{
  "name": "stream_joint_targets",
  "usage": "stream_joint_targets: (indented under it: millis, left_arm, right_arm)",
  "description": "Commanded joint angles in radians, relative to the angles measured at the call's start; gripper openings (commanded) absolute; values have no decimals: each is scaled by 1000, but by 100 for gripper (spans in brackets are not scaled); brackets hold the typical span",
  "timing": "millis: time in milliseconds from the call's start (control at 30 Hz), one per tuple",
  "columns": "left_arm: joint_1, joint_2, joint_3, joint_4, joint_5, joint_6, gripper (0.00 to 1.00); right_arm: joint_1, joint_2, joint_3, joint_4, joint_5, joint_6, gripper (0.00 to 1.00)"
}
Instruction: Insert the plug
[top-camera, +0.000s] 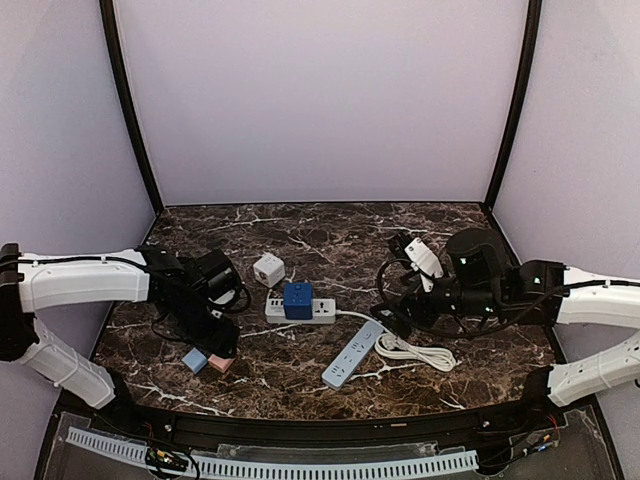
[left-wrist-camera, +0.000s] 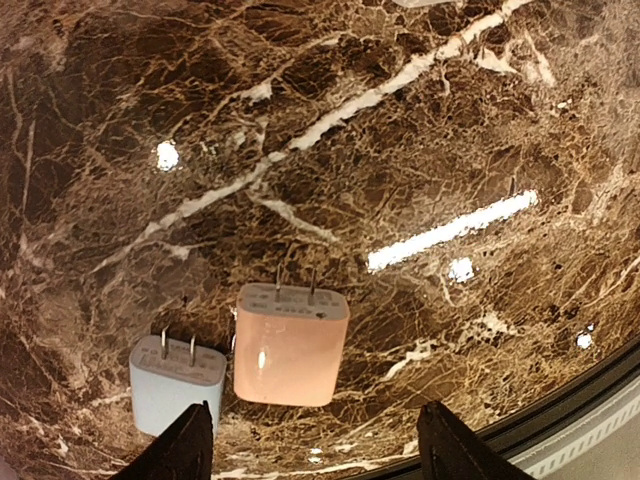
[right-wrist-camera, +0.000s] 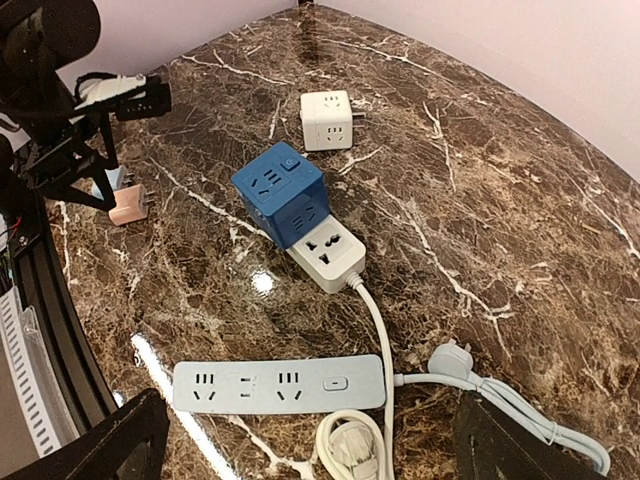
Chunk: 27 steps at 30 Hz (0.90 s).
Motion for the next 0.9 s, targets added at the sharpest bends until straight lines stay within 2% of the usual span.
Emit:
stream_joint_targets:
  millis: [0, 367, 600, 733, 867]
  left_arm:
    - [-7, 80, 19, 49, 21, 48, 70]
    - [-5, 212, 55, 59, 50, 107, 65]
    - [6, 265, 102, 9, 36, 131, 63]
    - [11, 259, 124, -48, -2, 136, 63]
    - [12, 211, 122, -63, -10, 135, 70]
  right_arm:
    - [6, -37, -39, -10, 21, 45, 99]
    - [6, -39, -34, -26, 28, 97, 99]
    - [6, -59, -45, -39, 32, 103, 99]
    - [7, -71, -50, -44, 37, 102, 99]
    - [7, -77, -60, -46, 38, 109, 98]
